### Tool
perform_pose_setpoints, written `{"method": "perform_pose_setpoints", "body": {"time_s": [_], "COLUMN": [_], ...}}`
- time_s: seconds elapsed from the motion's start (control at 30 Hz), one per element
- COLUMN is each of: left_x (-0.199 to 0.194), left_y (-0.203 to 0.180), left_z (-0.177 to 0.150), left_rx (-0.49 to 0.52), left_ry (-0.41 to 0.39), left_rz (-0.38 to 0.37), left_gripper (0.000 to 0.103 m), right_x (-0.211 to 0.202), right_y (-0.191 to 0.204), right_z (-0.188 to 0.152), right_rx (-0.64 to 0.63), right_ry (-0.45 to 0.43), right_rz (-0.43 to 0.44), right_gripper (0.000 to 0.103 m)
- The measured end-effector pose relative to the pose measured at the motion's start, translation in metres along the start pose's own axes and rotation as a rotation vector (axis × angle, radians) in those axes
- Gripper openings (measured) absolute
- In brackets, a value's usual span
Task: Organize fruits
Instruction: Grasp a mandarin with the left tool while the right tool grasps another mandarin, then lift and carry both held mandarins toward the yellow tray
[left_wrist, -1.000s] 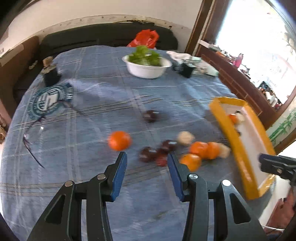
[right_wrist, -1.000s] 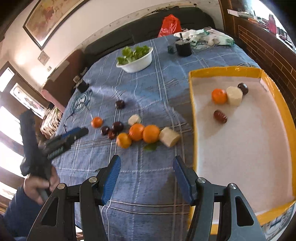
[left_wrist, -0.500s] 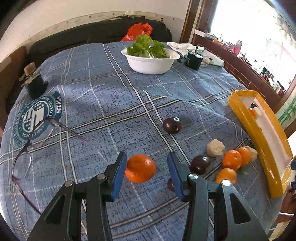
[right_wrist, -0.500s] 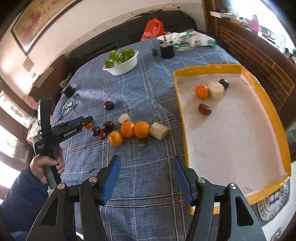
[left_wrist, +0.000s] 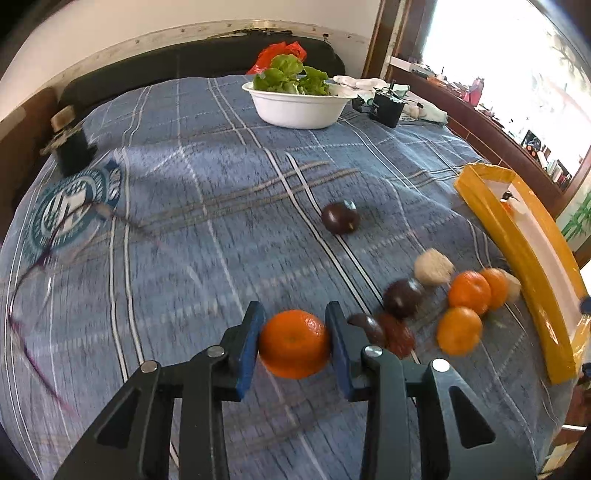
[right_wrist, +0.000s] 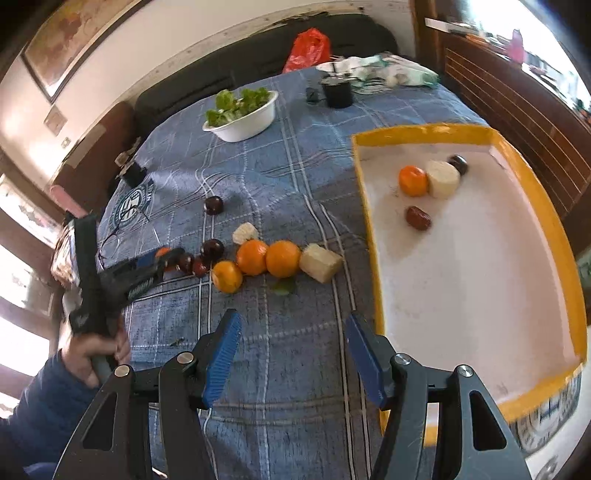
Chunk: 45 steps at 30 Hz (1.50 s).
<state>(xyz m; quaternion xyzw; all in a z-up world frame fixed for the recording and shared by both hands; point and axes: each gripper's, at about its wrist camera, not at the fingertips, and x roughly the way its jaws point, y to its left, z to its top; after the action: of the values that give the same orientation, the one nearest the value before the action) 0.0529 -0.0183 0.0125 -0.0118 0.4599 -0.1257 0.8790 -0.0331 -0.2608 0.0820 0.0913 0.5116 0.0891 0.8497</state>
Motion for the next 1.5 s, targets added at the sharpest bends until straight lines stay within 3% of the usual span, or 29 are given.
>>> {"method": "perform_pose_setpoints", "body": {"time_s": [0.3, 0.4, 0.63, 0.83, 0.97, 1.23, 1.5], "left_x": [-0.043, -0.048, -0.053, -0.054, -0.055, -0.055, -0.055], "left_y": [-0.016, -0.021, -0.028, -0.027, -0.023, -0.023, -0.024], "left_z": [-0.06, -0.074, -0.083, -0.086, -0.086, -0.086, -0.086], "left_rx": [-0.095, -0.116, -0.111, -0.132, -0.153, -0.143, -0.137], "left_ry": [0.014, 0.007, -0.021, -0.054, -0.059, -0.056, -0.054], "left_rz": [0.014, 0.03, 0.069, 0.061, 0.039, 0.05, 0.059], "left_gripper": [0.034, 0.034, 0.034, 0.034, 0.034, 0.034, 0.034], "right_x": [0.049, 0.07, 0.103, 0.105, 0.102, 0.066, 0.052], "right_y": [0.014, 0.023, 0.034, 0.037, 0.044, 0.044, 0.051], "right_z": [0.046, 0.055, 0.055, 0.052, 0.042, 0.022, -0.005], "right_rx": [-0.159, -0.263, -0.432, -0.518, -0.598, -0.529, -0.432], "right_ry": [0.054, 0.091, 0.18, 0.185, 0.169, 0.109, 0.141], "right_rz": [0.065, 0.044, 0.005, 0.02, -0.03, 0.028, 0.139], "right_gripper": [0.064, 0.058, 0.053, 0.042, 0.035, 0.035, 0.035]}}
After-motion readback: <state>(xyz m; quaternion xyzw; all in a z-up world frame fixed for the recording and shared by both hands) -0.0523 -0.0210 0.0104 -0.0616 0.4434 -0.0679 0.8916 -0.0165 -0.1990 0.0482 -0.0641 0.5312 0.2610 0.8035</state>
